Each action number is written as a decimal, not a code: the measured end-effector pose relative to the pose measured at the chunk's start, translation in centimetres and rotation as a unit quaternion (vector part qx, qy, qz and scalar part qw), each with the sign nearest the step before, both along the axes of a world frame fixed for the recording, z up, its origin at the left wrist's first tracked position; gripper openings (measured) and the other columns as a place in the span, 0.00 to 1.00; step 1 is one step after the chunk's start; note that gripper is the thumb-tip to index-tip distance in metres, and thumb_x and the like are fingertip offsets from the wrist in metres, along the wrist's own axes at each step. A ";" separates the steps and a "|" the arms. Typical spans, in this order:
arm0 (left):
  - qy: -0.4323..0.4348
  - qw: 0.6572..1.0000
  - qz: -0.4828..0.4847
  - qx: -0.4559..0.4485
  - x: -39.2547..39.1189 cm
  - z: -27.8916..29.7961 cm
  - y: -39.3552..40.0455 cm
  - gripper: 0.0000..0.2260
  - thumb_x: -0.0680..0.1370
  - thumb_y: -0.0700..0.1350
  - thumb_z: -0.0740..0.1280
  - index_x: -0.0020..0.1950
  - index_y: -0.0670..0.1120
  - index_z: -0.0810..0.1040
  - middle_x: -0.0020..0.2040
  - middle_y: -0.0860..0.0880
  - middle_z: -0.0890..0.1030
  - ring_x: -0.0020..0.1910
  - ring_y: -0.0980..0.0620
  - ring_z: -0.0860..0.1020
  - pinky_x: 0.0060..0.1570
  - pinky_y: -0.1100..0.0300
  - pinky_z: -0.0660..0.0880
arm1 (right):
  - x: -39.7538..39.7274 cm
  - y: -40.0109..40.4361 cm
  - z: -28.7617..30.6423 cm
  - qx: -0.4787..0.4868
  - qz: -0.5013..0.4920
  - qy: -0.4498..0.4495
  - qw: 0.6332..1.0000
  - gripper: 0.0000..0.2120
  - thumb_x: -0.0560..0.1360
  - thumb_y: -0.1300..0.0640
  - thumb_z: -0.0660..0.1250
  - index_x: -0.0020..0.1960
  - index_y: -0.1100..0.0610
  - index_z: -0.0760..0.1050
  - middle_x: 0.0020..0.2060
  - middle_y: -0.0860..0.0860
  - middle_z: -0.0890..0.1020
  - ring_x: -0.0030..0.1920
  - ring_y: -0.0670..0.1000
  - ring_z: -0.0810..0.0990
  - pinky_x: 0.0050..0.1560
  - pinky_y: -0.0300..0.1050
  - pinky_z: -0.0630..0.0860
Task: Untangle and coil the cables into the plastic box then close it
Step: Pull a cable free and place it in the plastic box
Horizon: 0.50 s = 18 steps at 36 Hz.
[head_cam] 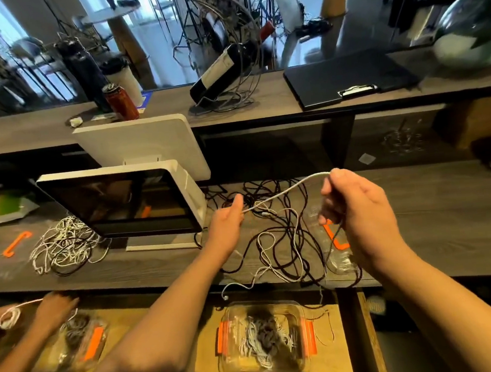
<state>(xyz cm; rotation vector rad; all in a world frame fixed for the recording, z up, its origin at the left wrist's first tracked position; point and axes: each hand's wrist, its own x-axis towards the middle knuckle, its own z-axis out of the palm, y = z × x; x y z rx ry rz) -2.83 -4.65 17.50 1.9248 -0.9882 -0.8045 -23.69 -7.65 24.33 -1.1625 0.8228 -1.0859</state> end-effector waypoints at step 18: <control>-0.127 0.976 -0.172 -0.047 -3.6 7.9 -0.4 0.11 0.82 0.56 0.63 0.60 0.53 0.68 0.32 0.53 0.72 0.29 0.56 0.70 0.34 0.57 0.70 | 0.2 1.1 -4.2 -0.090 0.117 0.338 0.930 0.33 0.74 0.59 0.70 0.76 0.47 0.64 0.72 0.46 0.70 0.72 0.46 0.69 0.69 0.41 0.66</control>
